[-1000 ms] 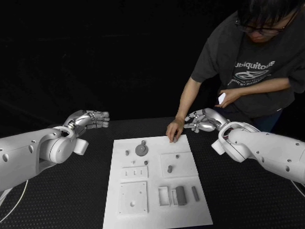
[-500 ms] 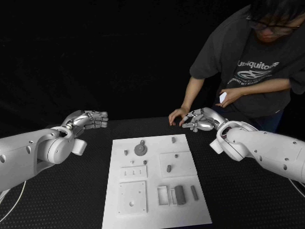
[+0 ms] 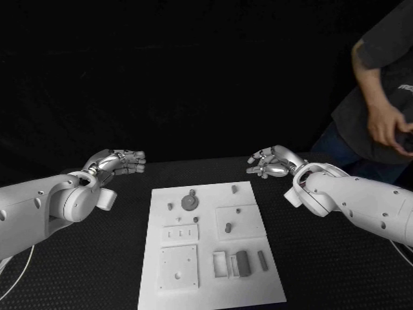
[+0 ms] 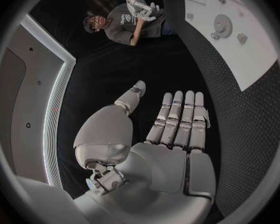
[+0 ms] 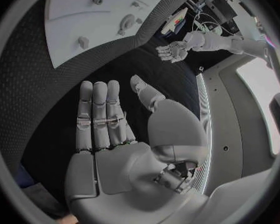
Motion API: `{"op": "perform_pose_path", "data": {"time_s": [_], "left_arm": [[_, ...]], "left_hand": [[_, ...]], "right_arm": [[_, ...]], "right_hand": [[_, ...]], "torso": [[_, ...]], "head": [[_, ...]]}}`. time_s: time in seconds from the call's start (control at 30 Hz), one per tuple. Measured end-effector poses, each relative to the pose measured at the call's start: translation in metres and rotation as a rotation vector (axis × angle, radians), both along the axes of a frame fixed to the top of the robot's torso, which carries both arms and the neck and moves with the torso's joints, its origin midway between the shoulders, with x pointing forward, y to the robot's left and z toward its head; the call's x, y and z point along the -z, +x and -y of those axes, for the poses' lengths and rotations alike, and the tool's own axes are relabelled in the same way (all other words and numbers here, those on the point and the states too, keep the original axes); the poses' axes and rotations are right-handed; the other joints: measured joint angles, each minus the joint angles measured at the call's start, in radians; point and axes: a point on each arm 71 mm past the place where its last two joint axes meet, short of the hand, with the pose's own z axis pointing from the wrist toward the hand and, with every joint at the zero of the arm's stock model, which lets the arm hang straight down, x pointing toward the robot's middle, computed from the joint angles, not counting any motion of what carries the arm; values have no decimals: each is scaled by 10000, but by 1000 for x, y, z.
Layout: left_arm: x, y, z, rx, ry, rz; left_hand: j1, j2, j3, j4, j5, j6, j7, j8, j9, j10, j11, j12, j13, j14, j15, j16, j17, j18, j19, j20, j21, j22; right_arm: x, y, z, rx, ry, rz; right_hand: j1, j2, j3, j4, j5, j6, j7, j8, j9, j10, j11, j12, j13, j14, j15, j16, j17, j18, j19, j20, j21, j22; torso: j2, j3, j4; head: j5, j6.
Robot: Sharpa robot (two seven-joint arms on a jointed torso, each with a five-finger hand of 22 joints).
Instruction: Assemble the parts on the task board
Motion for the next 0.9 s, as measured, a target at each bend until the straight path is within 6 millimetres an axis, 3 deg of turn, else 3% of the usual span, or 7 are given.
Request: {"op": "perform_pose_path", "data": {"time_s": [0.37, 0.67, 0.9], "left_arm": [[0, 0, 3, 139, -35, -53], [1, -3, 11, 381, -113, -108], [1, -6, 18, 621, -223, -165]], "left_hand": [[0, 0, -39, 6, 0, -36, 36, 0, -29, 41, 41, 0, -20, 73, 72, 62, 33, 0, -37, 37, 0, -26], [0, 0, -56, 1, 0, -36, 36, 0, -29, 40, 40, 0, -20, 107, 106, 72, 34, 0, -37, 37, 0, -34], [-82, -80, -267, -4, 0, -71, 71, 0, -44, 40, 40, 0, -32, 107, 107, 72, 34, 0, -49, 49, 0, -57]], "right_arm": [[9, 19, 0, -157, -1148, 35], [16, 34, 2, -424, -2319, -3], [24, 36, 0, -736, -2943, -108]], "right_hand": [[585, -190, -28, -28, 0, -55, -55, -96, -26, 4, -36, 510, 634, 60, -57, 561, 363, 1, 237, -164, 313, 273], [889, -204, -240, -18, 0, -339, -267, -174, -50, 88, -270, 1439, 1713, 147, -364, 1742, 1029, 1, 609, -359, 872, 785], [889, -204, -292, -15, 0, -374, -303, -231, -39, 55, -304, 1653, 2009, 94, -417, 2041, 1159, -1, 662, -412, 954, 960]], "torso": [[8, 12, 5], [71, 27, 101], [152, 42, 164]], "head": [[-21, -10], [-30, -56], [-56, -56]]}}
